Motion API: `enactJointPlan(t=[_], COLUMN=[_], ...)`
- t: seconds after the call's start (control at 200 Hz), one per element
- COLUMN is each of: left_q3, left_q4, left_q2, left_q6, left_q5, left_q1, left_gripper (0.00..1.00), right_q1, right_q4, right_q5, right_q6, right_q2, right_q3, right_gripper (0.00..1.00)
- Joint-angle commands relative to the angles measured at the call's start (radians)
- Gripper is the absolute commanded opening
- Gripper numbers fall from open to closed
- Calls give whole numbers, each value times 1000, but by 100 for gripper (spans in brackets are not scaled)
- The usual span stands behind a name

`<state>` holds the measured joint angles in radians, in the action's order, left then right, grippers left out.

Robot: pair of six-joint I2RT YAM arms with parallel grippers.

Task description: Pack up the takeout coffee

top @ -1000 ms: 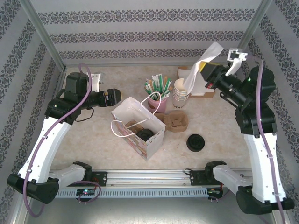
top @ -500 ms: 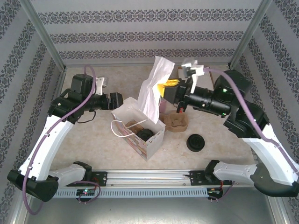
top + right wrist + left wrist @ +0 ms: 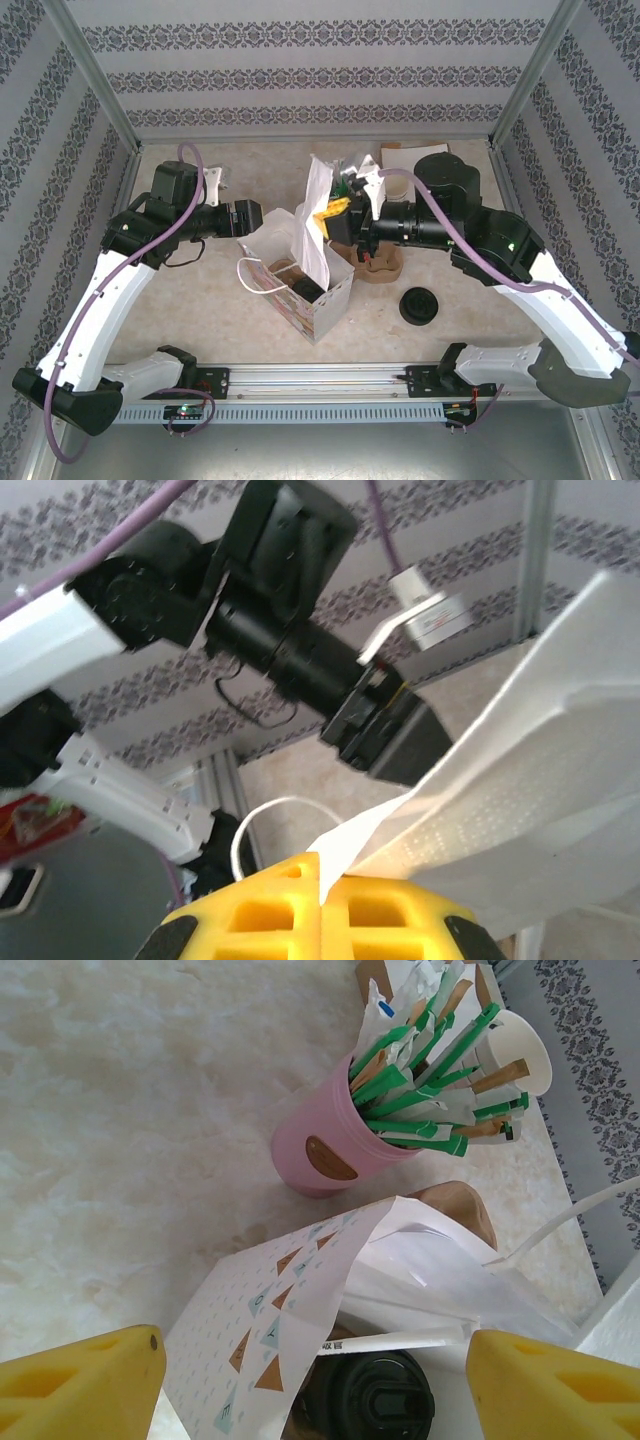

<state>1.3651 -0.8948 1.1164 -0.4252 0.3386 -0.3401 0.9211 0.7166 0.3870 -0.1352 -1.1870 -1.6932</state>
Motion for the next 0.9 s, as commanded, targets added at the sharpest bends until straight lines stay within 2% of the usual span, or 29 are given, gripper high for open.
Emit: enactJointPlan(t=[0.0,0.125,0.61,0.894], left_q3=[-9,-15,-30,-40], left_q4=[-7,-5,3,13], left_q2=[-18,-23,-26,-39], left_q6=[-20,-21,-14,-14], left_q5=[-16,-19,-41,-74], left_q1=[-12,-14,-13,-13], left_gripper=[80,80,80,80], right_q1=[25,30,28,28], right_q4=[61,117,279,118], right_q5=[63,76,-143,-164], right_q6=[93,139,346,374], right_q2=[-19,-54,-213,-255], right_q3=[-21,-31,-40,2], right_gripper=[0,0,0,0])
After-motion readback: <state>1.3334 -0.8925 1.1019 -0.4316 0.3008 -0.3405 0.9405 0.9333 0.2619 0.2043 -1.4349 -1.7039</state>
